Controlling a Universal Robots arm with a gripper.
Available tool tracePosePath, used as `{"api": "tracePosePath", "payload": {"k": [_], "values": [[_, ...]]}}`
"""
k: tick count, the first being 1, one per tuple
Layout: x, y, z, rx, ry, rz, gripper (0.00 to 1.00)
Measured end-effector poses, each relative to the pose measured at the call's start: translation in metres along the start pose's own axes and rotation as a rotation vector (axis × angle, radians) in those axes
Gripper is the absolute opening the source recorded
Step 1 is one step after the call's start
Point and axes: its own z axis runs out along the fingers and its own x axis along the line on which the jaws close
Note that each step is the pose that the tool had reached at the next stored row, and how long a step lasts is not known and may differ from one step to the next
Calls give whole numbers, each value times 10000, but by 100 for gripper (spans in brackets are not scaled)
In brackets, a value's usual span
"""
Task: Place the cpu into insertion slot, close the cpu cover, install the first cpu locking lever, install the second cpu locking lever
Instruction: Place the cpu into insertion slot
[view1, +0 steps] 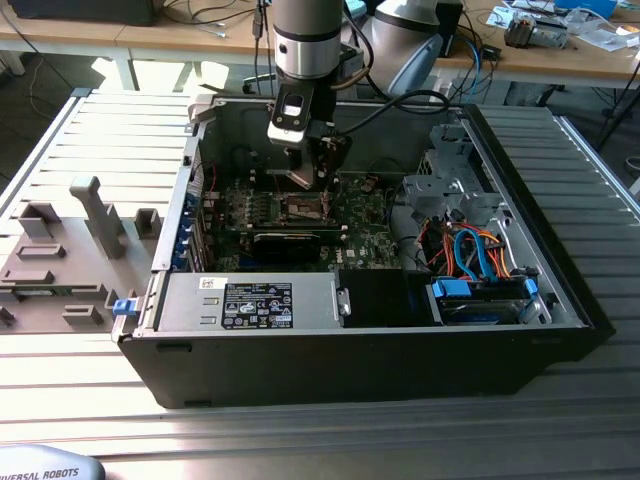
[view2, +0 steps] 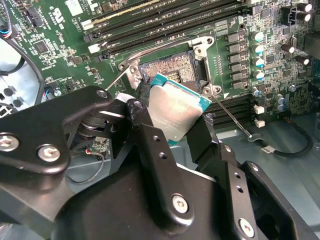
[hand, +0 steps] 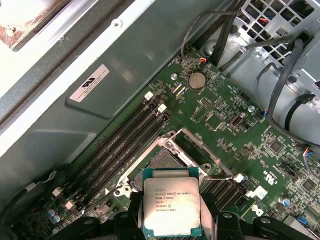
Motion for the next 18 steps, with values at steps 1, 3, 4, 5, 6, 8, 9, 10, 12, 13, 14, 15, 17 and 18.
{"api": "tracePosePath", "payload": {"k": [1, 3, 4, 5, 6, 8, 9, 10, 12, 13, 14, 15, 17, 18], "values": [[0, 0, 1, 0, 0, 6, 54], [0, 0, 2, 0, -1, 21, 54], [0, 0, 3, 0, -2, 29, 54], [0, 0, 3, 0, -2, 41, 54], [0, 0, 4, 0, -3, 49, 54], [0, 0, 6, -1, -4, 67, 54], [0, 0, 6, 0, -5, 77, 54], [0, 0, 7, 0, -6, 90, 54], [0, 0, 8, 1, -8, 119, 54], [0, 0, 9, 0, -9, 133, 54], [0, -1, 10, 0, -10, 151, 54], [0, -1, 10, 1, -11, 164, 54], [0, -1, 12, 1, -13, 196, 54], [0, -1, 12, 2, -14, 214, 54]]}}
